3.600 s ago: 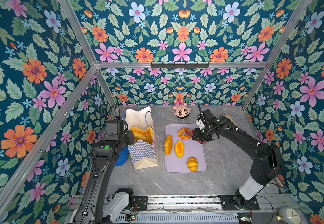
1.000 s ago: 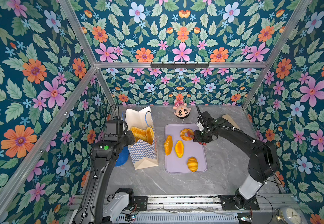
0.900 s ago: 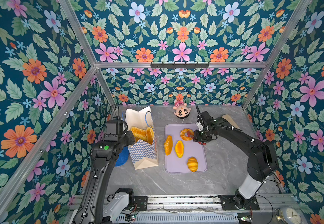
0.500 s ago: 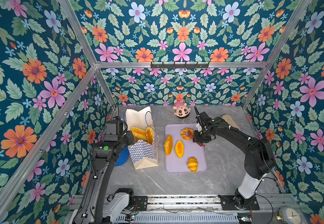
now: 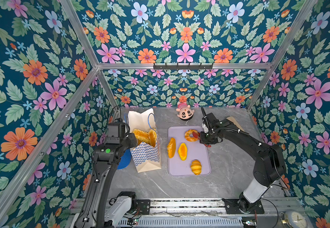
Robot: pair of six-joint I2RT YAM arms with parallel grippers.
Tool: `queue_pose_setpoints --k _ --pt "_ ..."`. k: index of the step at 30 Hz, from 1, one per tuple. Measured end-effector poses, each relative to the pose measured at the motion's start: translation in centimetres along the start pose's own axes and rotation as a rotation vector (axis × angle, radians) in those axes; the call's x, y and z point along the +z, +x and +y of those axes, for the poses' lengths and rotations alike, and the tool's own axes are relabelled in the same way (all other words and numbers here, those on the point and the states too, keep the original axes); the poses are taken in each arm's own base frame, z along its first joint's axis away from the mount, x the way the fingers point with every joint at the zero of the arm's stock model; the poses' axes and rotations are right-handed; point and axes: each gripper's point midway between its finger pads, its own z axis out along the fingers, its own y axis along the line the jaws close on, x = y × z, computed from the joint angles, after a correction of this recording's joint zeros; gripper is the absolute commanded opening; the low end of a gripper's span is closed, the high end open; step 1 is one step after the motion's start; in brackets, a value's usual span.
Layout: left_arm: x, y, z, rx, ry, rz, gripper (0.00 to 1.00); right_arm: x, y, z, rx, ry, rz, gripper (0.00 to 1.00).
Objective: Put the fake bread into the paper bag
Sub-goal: 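Squeeze the ring donut between the tongs with the right gripper, then lift the ring donut and carry it over the bag held by the left gripper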
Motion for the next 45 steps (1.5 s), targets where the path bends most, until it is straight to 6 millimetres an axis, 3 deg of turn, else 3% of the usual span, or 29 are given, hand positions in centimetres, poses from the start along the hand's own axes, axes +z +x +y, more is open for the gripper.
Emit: queue_pose_setpoints --k 11,17,24,34,45 --pt "-0.2 -0.4 -0.1 0.000 -0.001 -0.009 0.22 -4.5 0.0 0.8 -0.001 -0.073 -0.082 0.34" --pt "-0.7 -1.1 -0.2 -0.002 0.001 -0.029 0.12 -7.3 -0.2 1.8 -0.003 -0.131 -0.126 0.34" --pt "-0.7 -1.1 -0.1 -0.001 -0.002 -0.028 0.04 -12.3 -1.7 4.4 -0.022 -0.255 -0.224 0.34" --pt "-0.8 -1.0 -0.1 -0.001 -0.005 -0.028 0.05 -18.0 -3.3 8.4 -0.055 -0.428 -0.304 0.33" --pt "-0.7 -1.0 0.0 -0.001 -0.005 -0.026 0.06 -21.3 -5.0 13.0 -0.118 -0.526 -0.353 0.34"
